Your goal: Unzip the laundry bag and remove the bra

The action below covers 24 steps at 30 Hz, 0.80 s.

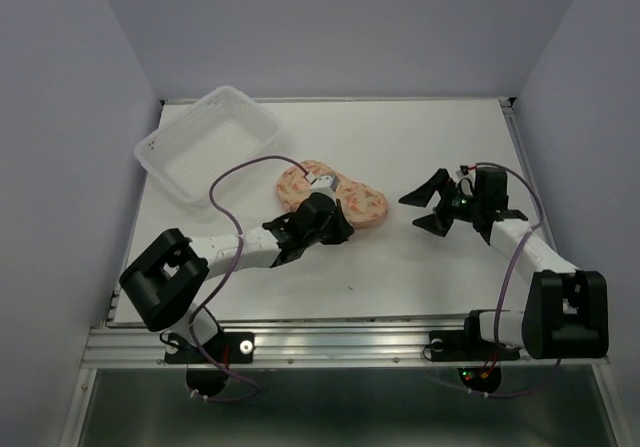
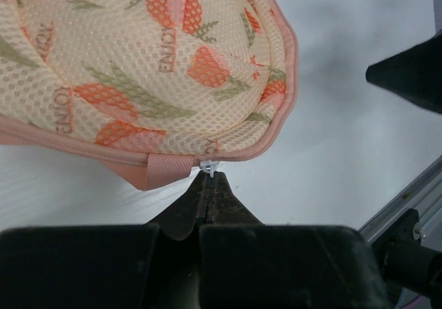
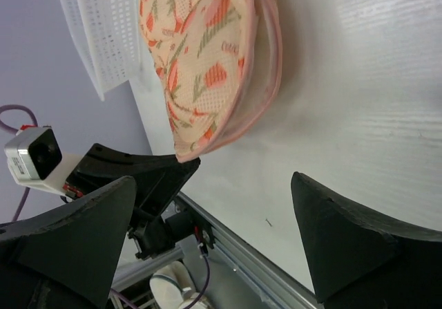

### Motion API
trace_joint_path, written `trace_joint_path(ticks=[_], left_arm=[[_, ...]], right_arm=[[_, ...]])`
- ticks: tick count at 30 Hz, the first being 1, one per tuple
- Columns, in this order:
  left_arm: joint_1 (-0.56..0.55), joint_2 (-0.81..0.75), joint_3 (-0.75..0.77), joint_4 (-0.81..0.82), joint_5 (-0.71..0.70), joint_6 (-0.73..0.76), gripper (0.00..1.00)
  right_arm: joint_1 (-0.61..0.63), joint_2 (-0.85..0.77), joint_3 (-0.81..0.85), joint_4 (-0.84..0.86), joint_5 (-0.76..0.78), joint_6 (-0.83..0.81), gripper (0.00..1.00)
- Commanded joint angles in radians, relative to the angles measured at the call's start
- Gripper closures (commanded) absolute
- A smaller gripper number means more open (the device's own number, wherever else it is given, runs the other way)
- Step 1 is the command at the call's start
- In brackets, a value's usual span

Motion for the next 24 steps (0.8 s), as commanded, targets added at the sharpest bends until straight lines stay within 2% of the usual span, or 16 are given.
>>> trace_joint_path(ticks=[1, 7, 16, 22, 24], left_arm=[[-0.038, 0.065, 0.123, 0.044, 0.019, -0.03, 1.0], [-0.088, 0.152, 0.218, 0.041, 0.045, -0.03, 1.0], [-0.121, 0.188, 0.267, 0.04, 0.047, -0.038, 1.0], [-0.125, 0.206, 0.301, 0.029, 0.047, -0.032, 1.0], [-0.125, 0.208, 0.304, 0.026, 0.047, -0.032, 1.0]], right_arm=[[0.01, -0.097, -0.083, 0.035, 0.057, 0.101, 0.0], [0.039, -0.187, -0.18, 0.123, 0.106, 0.233, 0.0], [0.117, -0.121, -0.195, 0.253, 0.157, 0.307, 0.02], [0.214, -0.06, -0.189, 0.304, 0.204, 0.327, 0.13], [0.214, -0.054, -0.201, 0.328, 0.211, 0.338, 0.25]])
